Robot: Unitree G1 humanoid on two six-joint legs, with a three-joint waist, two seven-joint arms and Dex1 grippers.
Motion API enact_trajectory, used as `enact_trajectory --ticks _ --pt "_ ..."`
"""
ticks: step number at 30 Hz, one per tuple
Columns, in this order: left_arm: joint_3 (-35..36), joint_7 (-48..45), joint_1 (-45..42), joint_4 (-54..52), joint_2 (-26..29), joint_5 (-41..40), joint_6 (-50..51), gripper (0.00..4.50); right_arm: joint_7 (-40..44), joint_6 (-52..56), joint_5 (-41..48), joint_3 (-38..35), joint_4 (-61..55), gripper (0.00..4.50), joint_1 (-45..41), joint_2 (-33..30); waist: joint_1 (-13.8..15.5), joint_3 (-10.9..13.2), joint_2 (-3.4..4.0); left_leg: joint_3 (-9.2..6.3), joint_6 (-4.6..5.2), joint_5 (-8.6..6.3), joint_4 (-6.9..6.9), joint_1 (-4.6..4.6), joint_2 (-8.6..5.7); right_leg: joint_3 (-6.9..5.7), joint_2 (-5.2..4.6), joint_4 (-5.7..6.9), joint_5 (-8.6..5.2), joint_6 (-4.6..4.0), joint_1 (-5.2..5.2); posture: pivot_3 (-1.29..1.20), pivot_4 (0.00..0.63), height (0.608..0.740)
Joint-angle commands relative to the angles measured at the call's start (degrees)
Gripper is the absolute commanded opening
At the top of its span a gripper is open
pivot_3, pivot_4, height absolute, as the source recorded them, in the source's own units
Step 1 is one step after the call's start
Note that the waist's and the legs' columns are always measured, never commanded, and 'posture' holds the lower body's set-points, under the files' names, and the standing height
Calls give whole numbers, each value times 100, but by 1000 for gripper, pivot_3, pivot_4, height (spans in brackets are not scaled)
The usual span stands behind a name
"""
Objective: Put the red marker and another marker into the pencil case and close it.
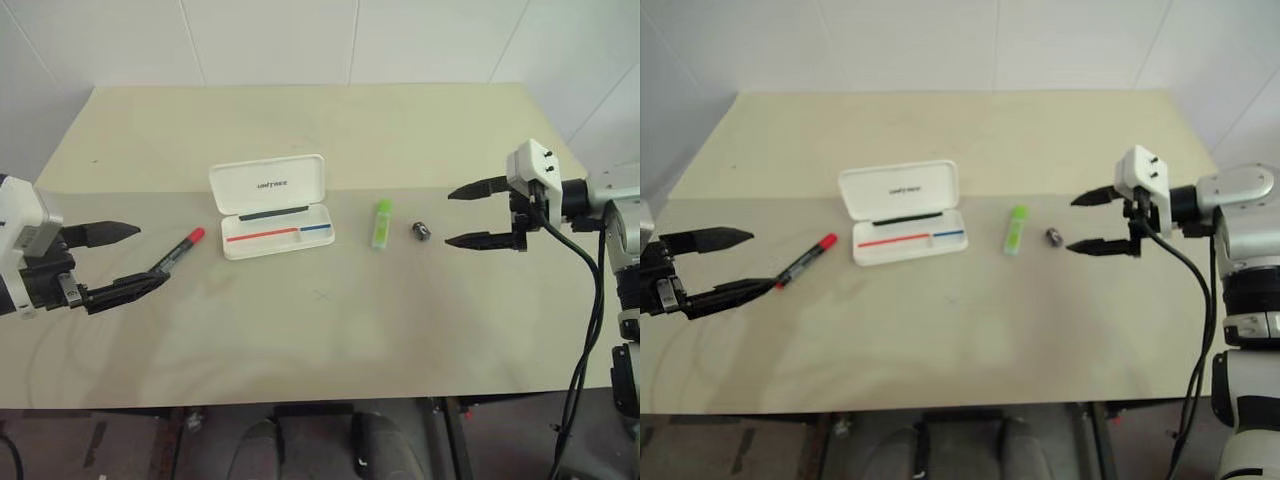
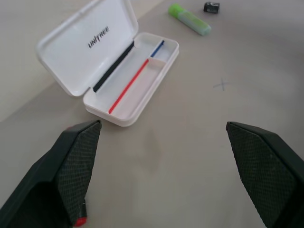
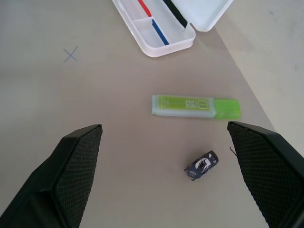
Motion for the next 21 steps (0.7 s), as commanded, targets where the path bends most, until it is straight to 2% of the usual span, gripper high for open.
enact_trajectory --ticks 1,8,10,13,17,21 --pt "-143 -10 -153 -95 -2 -17 -99 4500 329 -3 146 -72 -164 4461 -20 -7 -1 0 0 1 -3 0 0 0 1 2 2 0 0 0 -1 0 150 740" --pt "-270 94 -136 -128 -137 95 -144 4500 321 42 217 -110 -207 4461 151 -54 20 0 0 20 -27 -13 9 -1 32 20 36 -7 -2 -1 -8 0 150 740" --pt "-491 215 -241 -74 -170 225 -234 4500 309 25 210 -101 -186 4461 163 -34 33 0 0 24 -32 -17 13 -1 46 23 53 -6 -4 -4 -9 0 150 740" --pt "-1155 509 -639 74 -281 608 -496 4500 301 2 223 -102 -165 4461 138 14 54 0 1 30 -31 -18 14 2 53 31 63 9 -5 -8 -18 0 150 740" --pt "-2436 633 -1986 705 -679 1023 -656 4500 436 427 728 -289 -655 4461 20 97 83 0 0 30 -31 -16 29 1 58 36 75 28 -2 -12 -21 0 150 740" --pt "-3499 333 -3061 1935 -948 1831 -1196 4500 426 993 1332 -476 -1574 4461 61 -70 86 0 1 35 -34 -14 42 0 69 40 85 33 6 -14 -24 0 150 740"
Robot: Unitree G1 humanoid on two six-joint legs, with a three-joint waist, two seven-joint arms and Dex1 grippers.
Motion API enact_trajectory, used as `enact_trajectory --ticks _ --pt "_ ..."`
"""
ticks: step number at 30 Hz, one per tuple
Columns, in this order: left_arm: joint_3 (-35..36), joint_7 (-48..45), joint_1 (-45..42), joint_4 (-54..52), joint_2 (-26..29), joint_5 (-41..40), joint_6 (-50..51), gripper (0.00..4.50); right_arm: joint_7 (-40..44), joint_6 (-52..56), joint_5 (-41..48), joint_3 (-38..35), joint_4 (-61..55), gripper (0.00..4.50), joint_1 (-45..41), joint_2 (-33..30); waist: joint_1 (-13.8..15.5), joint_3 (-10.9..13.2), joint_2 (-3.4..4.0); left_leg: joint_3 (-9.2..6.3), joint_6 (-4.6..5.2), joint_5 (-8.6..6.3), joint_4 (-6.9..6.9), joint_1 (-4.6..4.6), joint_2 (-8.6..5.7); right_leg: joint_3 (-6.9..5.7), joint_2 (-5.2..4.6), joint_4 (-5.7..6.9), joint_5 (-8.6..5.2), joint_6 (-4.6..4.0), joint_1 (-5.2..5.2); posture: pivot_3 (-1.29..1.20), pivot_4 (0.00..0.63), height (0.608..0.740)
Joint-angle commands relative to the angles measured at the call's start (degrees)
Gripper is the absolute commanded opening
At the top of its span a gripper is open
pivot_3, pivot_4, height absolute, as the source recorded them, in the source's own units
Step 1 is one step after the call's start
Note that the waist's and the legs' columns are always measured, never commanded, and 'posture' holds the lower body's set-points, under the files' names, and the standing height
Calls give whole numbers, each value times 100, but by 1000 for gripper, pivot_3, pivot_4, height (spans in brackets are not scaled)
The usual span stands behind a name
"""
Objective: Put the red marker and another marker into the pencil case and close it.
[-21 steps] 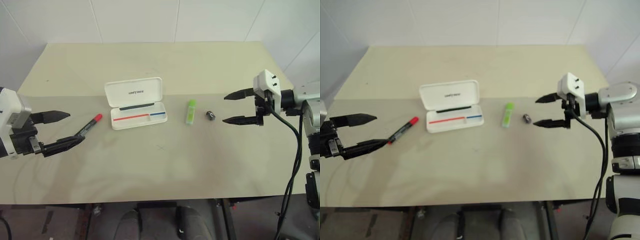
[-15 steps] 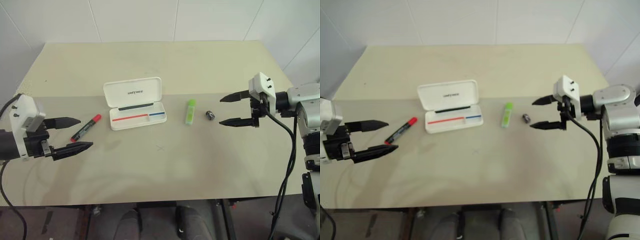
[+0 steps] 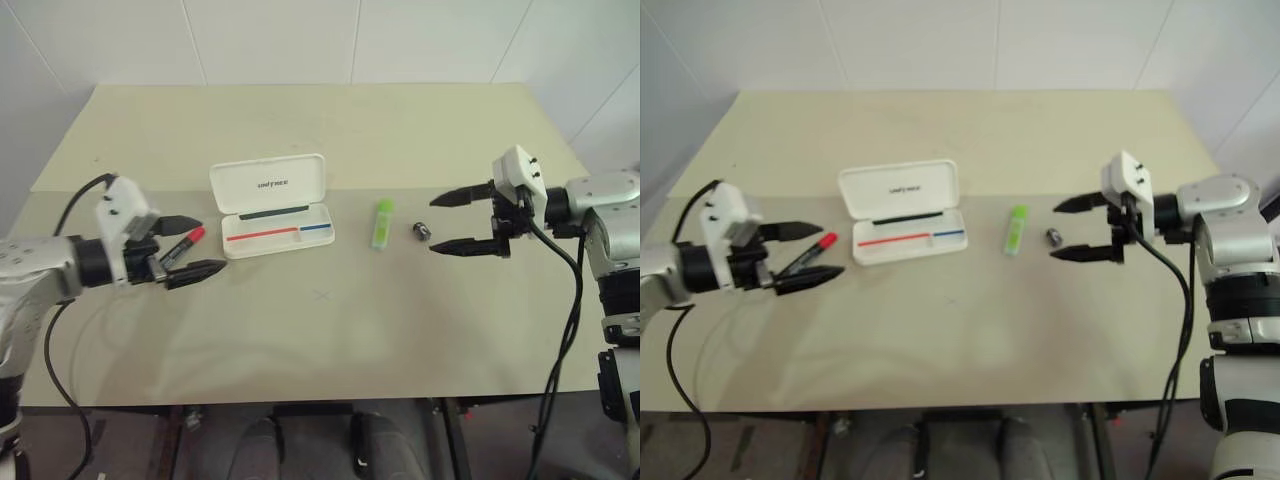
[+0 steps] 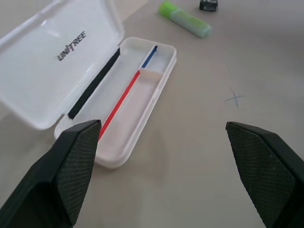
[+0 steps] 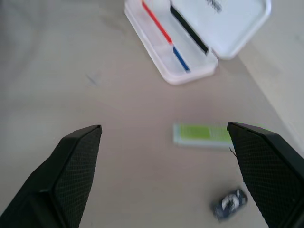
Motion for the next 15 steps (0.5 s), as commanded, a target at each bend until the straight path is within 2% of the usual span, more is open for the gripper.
enact_trajectory --ticks 1,7,11,15 --pt "-520 -251 -596 895 -174 589 -535 4500 363 382 460 -355 -668 4461 -14 -274 -5 -1 -1 0 0 0 2 0 1 0 1 0 0 0 0 0 150 740" --pt "-978 -933 -1209 1873 -517 881 -1001 4500 82 571 558 -479 -1035 4461 343 -473 -1 -1 -3 27 -3 -5 18 -6 8 16 3 -5 -1 2 -8 0 150 740" --pt "-1054 -1328 -1589 2286 -792 901 -1115 4500 -62 697 583 -553 -1275 4461 546 -530 8 -1 -3 31 -3 -6 55 -49 9 22 5 18 0 5 -49 0 150 740" --pt "-1360 -1495 -1776 2707 -904 1364 -1482 4500 -168 835 644 -635 -1508 4461 653 -554 -3 -1 -3 32 -1 -6 78 -62 9 30 6 29 8 19 -58 0 150 740"
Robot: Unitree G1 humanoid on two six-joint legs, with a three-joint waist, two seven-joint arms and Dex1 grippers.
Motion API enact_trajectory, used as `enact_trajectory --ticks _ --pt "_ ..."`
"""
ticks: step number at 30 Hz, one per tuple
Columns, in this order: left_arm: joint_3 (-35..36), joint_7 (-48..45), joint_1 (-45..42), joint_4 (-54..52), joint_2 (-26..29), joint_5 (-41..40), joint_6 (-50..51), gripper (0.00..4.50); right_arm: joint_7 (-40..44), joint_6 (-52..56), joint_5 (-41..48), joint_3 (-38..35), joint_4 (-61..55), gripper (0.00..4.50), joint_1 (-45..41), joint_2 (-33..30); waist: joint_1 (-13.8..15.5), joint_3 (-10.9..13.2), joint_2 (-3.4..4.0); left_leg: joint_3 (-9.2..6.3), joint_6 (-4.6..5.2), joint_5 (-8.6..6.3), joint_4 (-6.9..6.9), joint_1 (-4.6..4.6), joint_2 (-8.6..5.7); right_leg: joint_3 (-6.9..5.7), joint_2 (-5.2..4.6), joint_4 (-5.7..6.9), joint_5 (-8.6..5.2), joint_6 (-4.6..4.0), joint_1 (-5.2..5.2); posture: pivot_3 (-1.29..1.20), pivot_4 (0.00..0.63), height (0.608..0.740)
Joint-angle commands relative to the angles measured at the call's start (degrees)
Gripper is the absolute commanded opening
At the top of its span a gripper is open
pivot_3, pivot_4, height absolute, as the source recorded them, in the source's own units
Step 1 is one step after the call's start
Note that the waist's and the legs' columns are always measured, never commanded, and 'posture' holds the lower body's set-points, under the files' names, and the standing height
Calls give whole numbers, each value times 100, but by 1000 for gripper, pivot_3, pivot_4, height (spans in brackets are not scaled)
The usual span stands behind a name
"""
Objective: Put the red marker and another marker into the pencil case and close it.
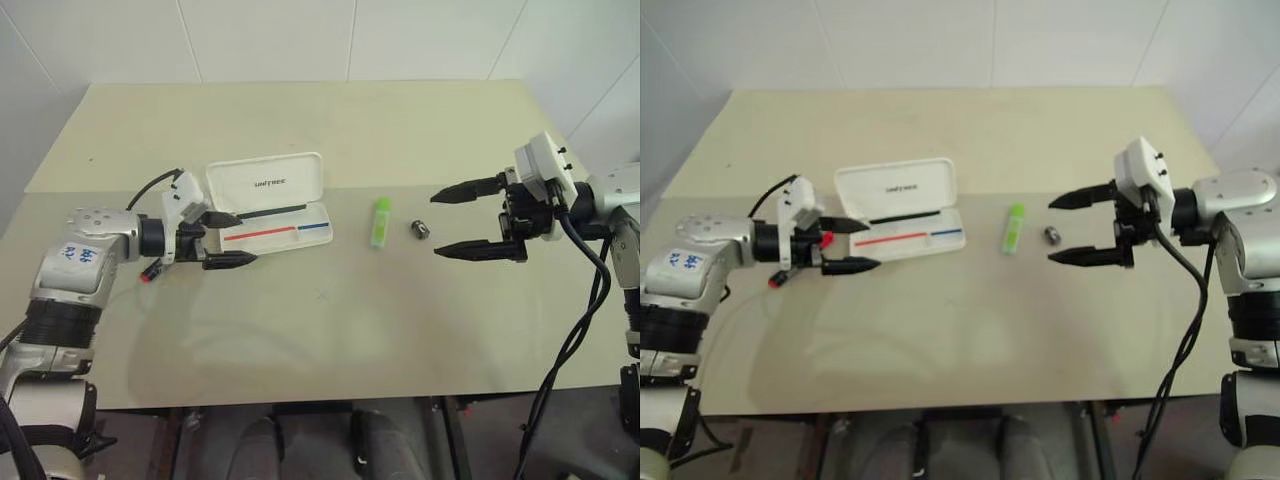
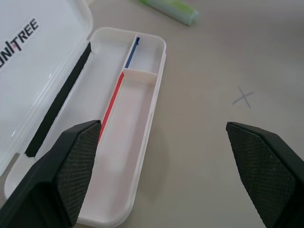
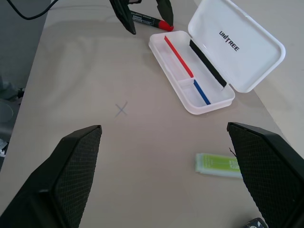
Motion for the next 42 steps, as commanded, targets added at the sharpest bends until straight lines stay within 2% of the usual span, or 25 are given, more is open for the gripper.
enact_trajectory --ticks 1,8,12,22,27,36,42 --pt "-117 -192 -173 249 -86 263 -287 4500 -73 128 162 -295 -339 4461 57 -167 5 0 0 1 0 0 2 0 0 2 0 3 0 0 0 0 150 740" --pt "-224 -476 -158 448 -197 460 -360 4500 -248 301 248 -407 -625 4461 258 -226 4 0 0 0 4 -2 14 -3 0 9 3 19 0 0 -6 0 150 740" --pt "-366 -285 -152 694 -255 844 -704 4500 -316 382 284 -457 -760 4461 319 -229 6 0 0 1 5 -2 17 -3 0 11 2 19 1 1 -5 0 150 740" --pt "-424 -275 -209 999 -449 1179 -825 4500 -438 498 282 -475 -936 4461 371 -247 2 0 0 0 23 -12 31 -8 0 17 5 25 3 5 -5 0 150 740" --pt "-497 -176 -310 1288 -525 1447 -1001 2932 -498 542 296 -476 -1004 4500 387 -240 7 -1 -1 0 30 -15 41 -7 0 23 7 31 5 8 -5 0 150 740" --pt "-440 -288 -328 1326 -552 1467 -1036 73 -568 567 281 -470 -1015 4500 363 -228 0 -1 0 9 55 -30 71 -12 1 45 13 38 11 17 -5 0 150 740" --pt "-376 -281 -336 1299 -570 1452 -1068 29 -587 539 257 -425 -960 4500 295 -194 1 -1 0 12 59 -33 80 -14 0 51 13 39 15 24 -4 0 150 740"
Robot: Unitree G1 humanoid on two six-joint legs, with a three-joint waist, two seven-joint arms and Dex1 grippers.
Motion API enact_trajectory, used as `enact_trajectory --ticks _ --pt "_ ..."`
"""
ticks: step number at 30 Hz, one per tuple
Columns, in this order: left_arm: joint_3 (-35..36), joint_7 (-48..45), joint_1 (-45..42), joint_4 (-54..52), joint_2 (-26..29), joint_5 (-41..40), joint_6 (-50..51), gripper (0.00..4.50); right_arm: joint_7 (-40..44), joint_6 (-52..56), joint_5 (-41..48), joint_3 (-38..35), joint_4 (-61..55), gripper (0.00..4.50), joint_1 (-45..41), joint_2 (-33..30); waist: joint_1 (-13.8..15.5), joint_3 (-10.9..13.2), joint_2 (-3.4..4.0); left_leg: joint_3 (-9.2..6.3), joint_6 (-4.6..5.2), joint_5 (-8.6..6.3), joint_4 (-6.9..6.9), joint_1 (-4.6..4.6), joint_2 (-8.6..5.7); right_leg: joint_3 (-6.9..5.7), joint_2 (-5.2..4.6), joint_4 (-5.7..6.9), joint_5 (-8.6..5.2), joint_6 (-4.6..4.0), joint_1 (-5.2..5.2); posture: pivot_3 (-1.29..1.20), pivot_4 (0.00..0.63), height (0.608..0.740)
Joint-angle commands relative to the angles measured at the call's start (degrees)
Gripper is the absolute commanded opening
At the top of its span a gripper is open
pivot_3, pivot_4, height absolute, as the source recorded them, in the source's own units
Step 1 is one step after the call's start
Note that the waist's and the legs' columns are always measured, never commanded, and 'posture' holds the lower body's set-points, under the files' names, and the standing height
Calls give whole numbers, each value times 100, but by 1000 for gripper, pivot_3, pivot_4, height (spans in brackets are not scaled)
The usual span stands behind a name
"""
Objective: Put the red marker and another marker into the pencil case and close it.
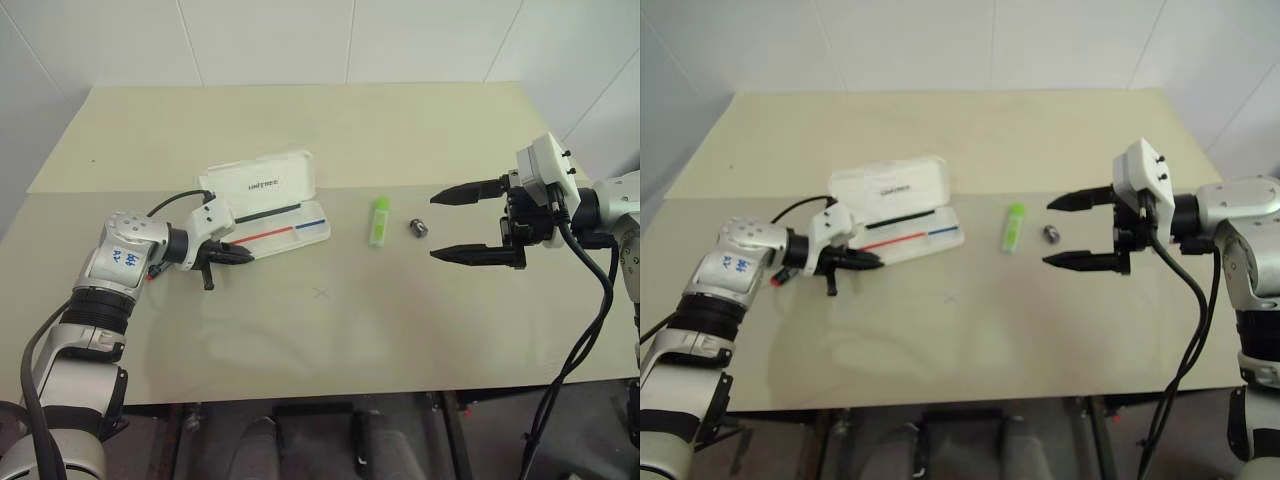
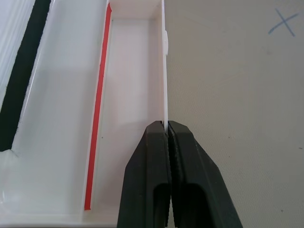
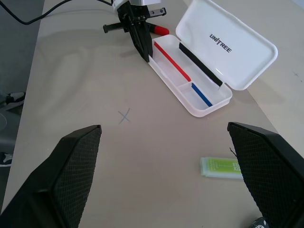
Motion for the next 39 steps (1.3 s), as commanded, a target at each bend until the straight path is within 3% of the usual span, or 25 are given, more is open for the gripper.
enact_trajectory --ticks 1,6,12,17,25,39 --pt "70 -77 11 -112 -8 -34 8 29 -26 -53 65 -162 -102 4500 -124 -80 0 0 0 0 0 0 0 0 0 0 0 0 0 0 0 0 150 740" --pt "205 -289 153 -916 -7 -420 389 29 -7 -83 44 -128 -41 4500 -187 -58 2 0 0 0 1 0 0 -5 0 0 0 -1 0 0 -1 0 150 740" --pt "250 -372 914 -3016 34 -1039 1242 29 24 -94 41 -106 -14 4500 -194 -50 3 0 0 -1 2 -2 -1 -9 1 4 1 -8 1 1 -2 0 150 740" --pt "-117 -451 1670 -3931 165 -1026 1247 29 30 -99 20 -51 -15 4500 -194 -14 -18 0 0 5 3 -2 4 1 1 15 2 3 2 2 0 0 150 740" --pt "-547 -253 1987 -4046 327 -546 1096 29 52 -110 7 -41 -47 4500 -159 -25 -10 0 0 1 4 -2 6 3 4 15 7 3 12 -9 0 0 150 740" --pt "-412 308 2358 -4594 215 -734 1749 29 49 -265 -100 64 21 4500 -94 56 -8 0 0 2 7 0 7 8 5 17 8 4 18 -11 2 0 150 740"
